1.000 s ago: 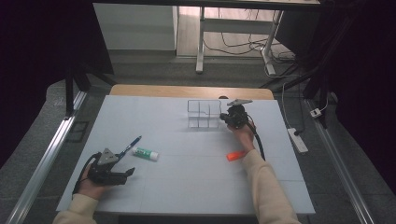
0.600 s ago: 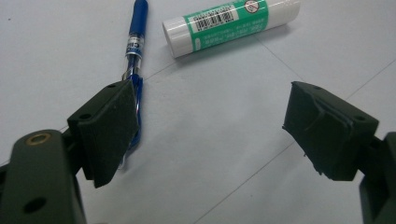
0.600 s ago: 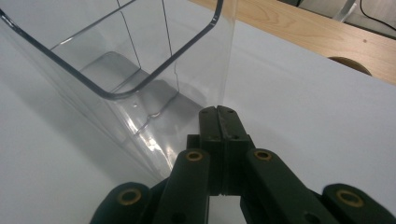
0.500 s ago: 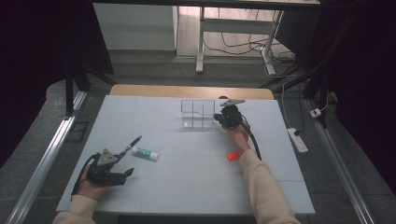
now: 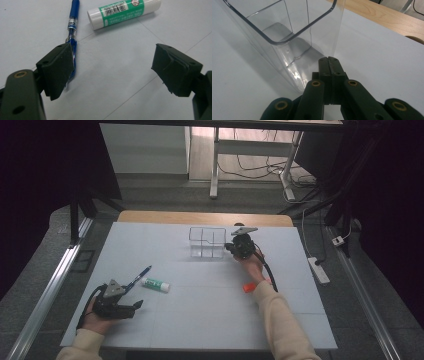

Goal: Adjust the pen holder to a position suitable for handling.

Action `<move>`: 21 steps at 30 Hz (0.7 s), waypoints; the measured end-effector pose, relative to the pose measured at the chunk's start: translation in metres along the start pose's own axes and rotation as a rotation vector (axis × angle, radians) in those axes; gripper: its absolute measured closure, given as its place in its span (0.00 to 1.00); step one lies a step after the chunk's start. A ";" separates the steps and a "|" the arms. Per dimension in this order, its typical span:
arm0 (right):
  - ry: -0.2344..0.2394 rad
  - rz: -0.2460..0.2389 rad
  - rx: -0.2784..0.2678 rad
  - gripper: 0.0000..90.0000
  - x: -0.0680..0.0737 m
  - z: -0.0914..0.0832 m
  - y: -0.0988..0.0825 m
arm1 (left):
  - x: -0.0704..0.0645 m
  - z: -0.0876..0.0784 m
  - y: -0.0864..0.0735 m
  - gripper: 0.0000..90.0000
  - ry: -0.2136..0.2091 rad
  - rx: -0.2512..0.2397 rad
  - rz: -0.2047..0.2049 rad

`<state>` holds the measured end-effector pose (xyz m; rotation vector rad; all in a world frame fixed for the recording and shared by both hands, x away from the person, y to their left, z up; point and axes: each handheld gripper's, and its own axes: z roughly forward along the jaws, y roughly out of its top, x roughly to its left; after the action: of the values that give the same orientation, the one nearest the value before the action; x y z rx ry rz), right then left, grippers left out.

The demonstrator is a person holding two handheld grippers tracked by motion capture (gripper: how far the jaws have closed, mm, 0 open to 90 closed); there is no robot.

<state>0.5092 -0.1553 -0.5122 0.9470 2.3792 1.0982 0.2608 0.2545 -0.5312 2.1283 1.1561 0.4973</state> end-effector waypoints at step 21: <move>0.036 0.001 -0.014 1.00 0.004 0.007 0.000 | 0.001 0.000 -0.001 0.19 0.001 0.000 -0.005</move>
<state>0.5099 -0.1488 -0.5169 0.9318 2.3964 1.1399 0.2604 0.2556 -0.5316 2.1255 1.1612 0.4956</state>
